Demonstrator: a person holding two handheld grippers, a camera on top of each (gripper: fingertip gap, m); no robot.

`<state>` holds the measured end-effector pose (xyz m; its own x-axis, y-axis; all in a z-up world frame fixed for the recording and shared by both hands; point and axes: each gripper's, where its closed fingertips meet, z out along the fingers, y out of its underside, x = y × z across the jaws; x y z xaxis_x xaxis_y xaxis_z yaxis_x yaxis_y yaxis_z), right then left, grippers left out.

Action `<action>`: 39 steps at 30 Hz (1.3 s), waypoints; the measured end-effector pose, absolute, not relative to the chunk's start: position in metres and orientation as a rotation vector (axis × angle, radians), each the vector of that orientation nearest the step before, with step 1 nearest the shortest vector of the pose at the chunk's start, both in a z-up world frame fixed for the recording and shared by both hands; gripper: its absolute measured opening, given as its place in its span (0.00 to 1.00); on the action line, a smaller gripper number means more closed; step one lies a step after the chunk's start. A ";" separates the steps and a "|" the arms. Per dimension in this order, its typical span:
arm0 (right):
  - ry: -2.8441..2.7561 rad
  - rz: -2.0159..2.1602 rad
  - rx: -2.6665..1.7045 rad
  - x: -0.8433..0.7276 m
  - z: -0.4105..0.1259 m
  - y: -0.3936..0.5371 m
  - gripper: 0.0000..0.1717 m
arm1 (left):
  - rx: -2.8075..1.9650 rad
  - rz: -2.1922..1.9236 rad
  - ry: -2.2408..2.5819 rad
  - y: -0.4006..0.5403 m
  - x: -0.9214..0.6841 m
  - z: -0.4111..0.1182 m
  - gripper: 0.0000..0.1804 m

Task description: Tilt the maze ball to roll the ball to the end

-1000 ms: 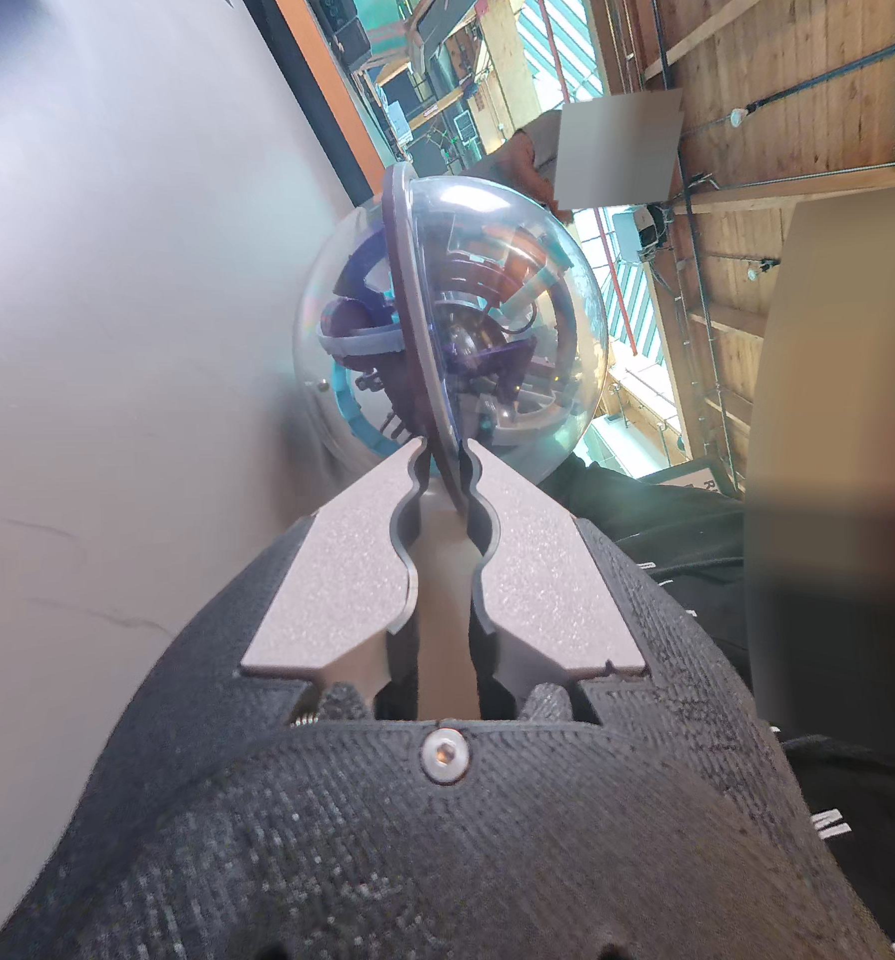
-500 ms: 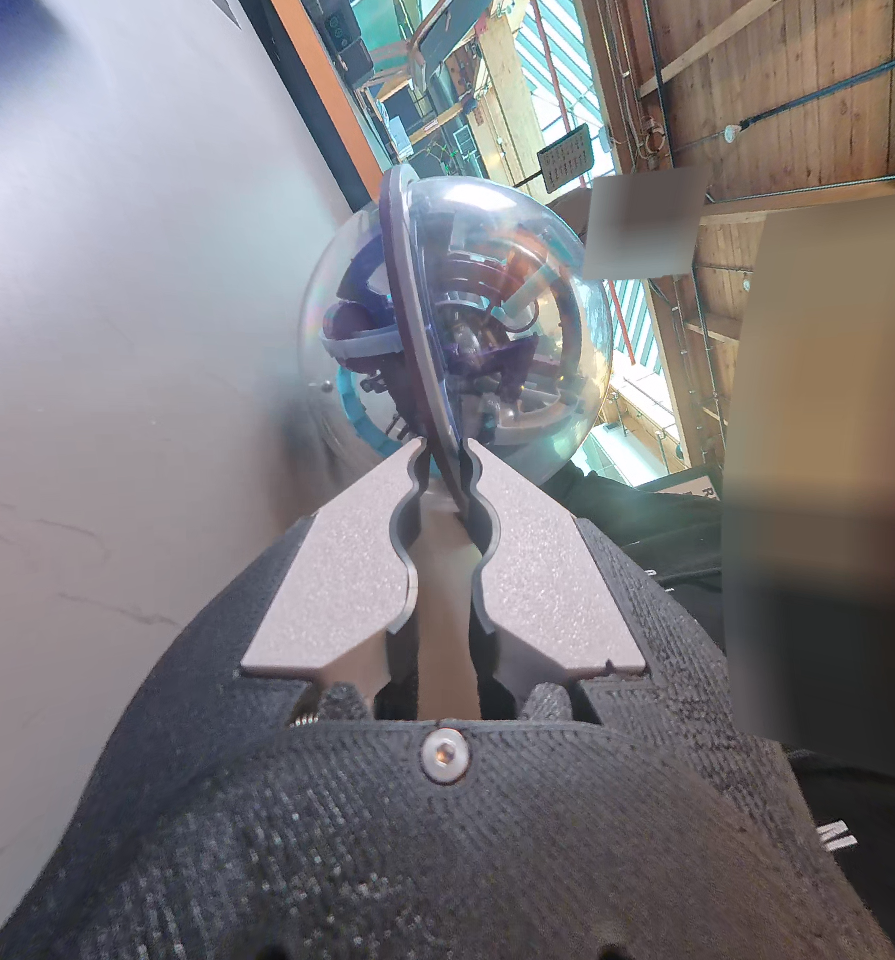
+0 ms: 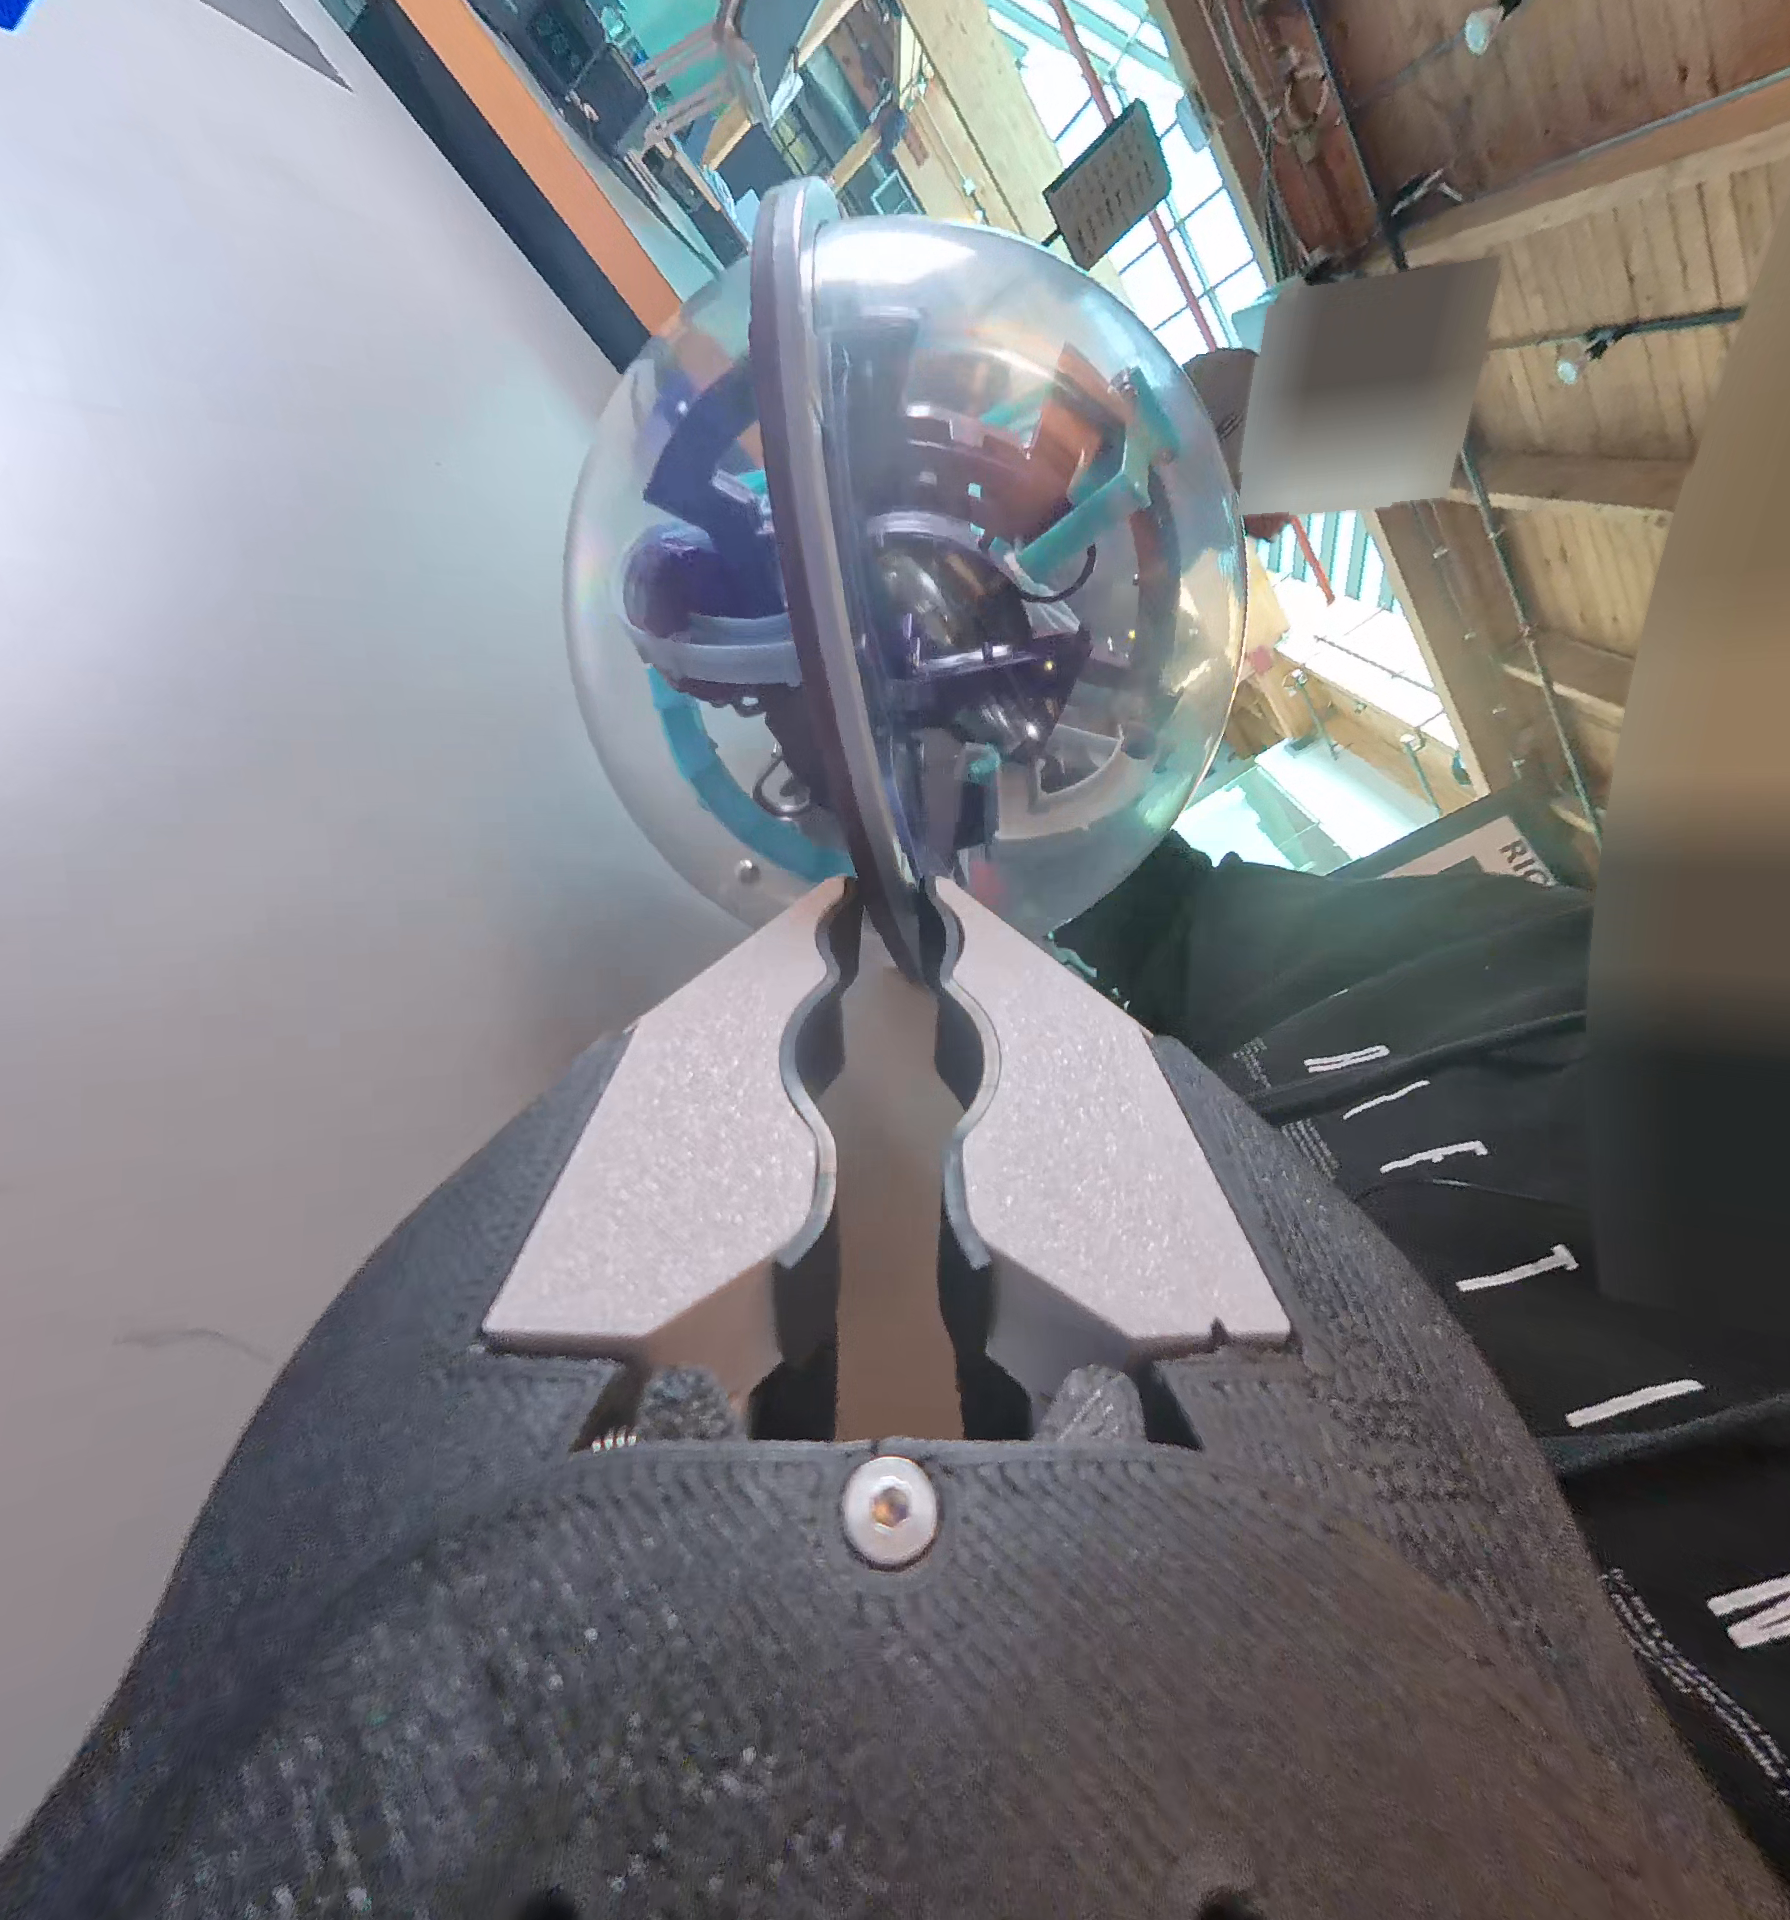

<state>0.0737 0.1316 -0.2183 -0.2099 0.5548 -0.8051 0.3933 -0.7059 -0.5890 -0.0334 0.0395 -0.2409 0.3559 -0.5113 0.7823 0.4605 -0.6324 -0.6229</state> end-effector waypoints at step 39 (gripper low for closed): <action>-1.125 2.125 -1.412 0.042 -0.119 0.143 0.03 | -1.530 -1.038 0.305 0.043 -0.065 -0.112 0.05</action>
<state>0.0424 0.1435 -0.1193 -0.4411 0.6595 -0.6087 0.1324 -0.6231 -0.7709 -0.0648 0.0429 -0.1116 0.5674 -0.7010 0.4320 0.3559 -0.2643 -0.8963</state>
